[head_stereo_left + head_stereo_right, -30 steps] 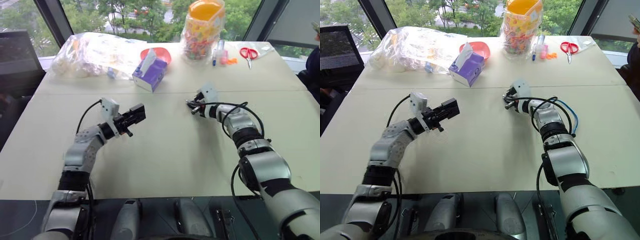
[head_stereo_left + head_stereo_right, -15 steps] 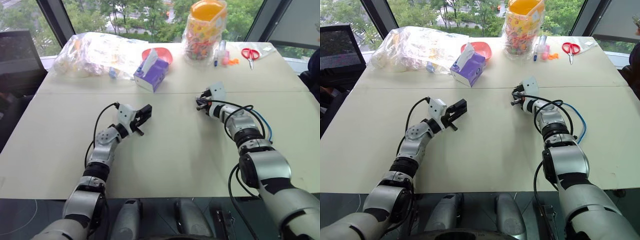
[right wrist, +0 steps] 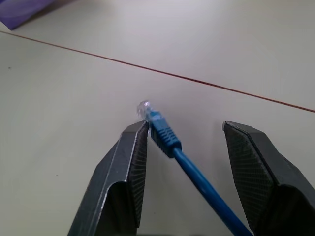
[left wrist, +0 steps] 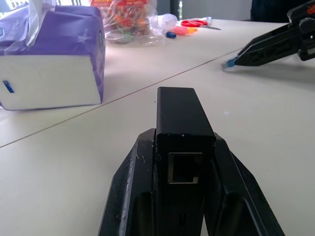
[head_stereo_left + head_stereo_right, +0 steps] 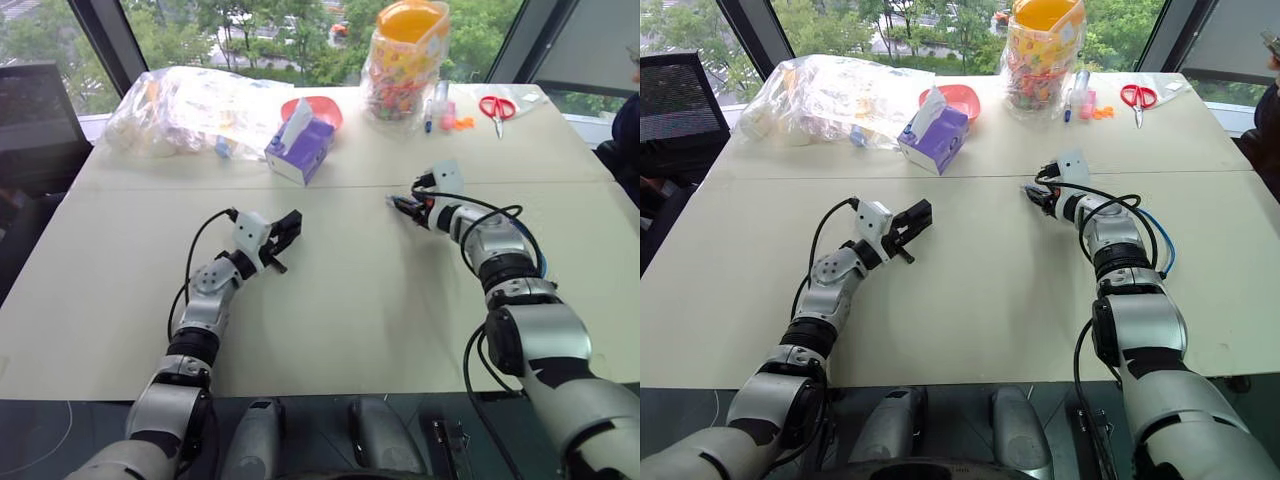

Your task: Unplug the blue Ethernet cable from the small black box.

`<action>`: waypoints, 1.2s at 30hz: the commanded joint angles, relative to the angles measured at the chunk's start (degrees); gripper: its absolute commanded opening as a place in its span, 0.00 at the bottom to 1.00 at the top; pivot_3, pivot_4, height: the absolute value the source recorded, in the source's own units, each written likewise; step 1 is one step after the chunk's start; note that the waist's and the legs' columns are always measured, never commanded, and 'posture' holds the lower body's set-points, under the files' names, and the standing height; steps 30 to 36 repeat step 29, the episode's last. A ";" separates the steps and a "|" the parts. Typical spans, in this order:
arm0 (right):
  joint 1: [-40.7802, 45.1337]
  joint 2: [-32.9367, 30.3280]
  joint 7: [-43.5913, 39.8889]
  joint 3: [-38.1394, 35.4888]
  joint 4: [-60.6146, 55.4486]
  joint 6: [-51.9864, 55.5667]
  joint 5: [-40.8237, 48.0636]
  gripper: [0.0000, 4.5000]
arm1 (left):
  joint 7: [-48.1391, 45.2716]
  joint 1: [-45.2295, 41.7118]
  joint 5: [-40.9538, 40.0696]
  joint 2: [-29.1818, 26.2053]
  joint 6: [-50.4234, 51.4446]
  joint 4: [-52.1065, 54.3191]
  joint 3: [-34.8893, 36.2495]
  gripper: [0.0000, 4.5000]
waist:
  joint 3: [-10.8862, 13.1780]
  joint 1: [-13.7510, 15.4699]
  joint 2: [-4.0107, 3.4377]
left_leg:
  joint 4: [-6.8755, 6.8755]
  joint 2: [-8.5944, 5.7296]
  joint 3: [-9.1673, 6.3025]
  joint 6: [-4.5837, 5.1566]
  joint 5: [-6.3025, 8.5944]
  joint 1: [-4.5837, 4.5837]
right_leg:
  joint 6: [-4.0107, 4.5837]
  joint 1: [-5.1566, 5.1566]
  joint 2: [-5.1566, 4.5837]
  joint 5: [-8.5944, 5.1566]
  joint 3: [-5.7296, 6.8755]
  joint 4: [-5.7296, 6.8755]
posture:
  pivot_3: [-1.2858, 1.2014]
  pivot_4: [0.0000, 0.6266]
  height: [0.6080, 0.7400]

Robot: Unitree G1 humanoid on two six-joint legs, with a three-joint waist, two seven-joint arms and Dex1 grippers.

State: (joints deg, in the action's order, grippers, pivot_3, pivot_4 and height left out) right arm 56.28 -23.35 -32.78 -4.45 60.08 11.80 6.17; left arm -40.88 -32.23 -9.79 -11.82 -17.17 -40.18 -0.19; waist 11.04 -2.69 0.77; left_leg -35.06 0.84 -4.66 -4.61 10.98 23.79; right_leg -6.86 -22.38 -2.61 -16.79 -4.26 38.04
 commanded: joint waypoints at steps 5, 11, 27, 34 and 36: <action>-0.04 0.40 -1.12 -2.33 -9.12 4.14 3.23 0.59 | -2.51 2.54 -1.50 -0.83 7.57 3.66 -0.06 0.43 | 0.00 -0.02 -0.01 | 0.06 0.00 0.00 0.00 0.00 0.00 | -0.01 -0.03 0.00 -0.01 0.00 0.00 | 0.52 0.24 1.00; -1.08 1.21 -1.44 -2.28 -15.80 7.62 4.45 0.59 | -3.48 4.64 -2.23 -2.18 10.58 10.01 0.09 0.99 | 0.00 -0.11 -0.01 | 0.11 0.01 0.00 0.00 0.00 0.01 | -0.01 -0.07 0.00 -0.01 0.00 0.00 | 0.52 0.24 1.00; -25.83 -16.98 -28.05 1.63 -58.25 25.14 15.31 0.59 | -2.02 25.95 -17.42 -19.67 38.89 55.85 12.67 0.99 | 0.03 0.20 -0.03 | 0.17 0.03 -0.01 0.02 0.03 0.47 | -0.02 -0.37 -0.06 -0.06 0.02 -0.24 | 0.52 0.24 1.00; -28.76 -18.70 -29.45 1.86 -59.88 24.72 15.65 0.59 | 0.71 27.56 -17.20 -21.14 42.92 59.21 13.32 0.99 | 0.04 0.19 -0.02 | 0.09 0.05 -0.01 0.02 0.03 0.46 | 0.01 -0.35 -0.04 -0.08 0.02 -0.25 | 0.52 0.24 1.00; -28.76 -18.70 -29.45 1.86 -59.88 24.72 15.65 0.59 | 0.71 27.56 -17.20 -21.14 42.92 59.21 13.32 0.99 | 0.04 0.19 -0.02 | 0.09 0.05 -0.01 0.02 0.03 0.46 | 0.01 -0.35 -0.04 -0.08 0.02 -0.25 | 0.52 0.24 1.00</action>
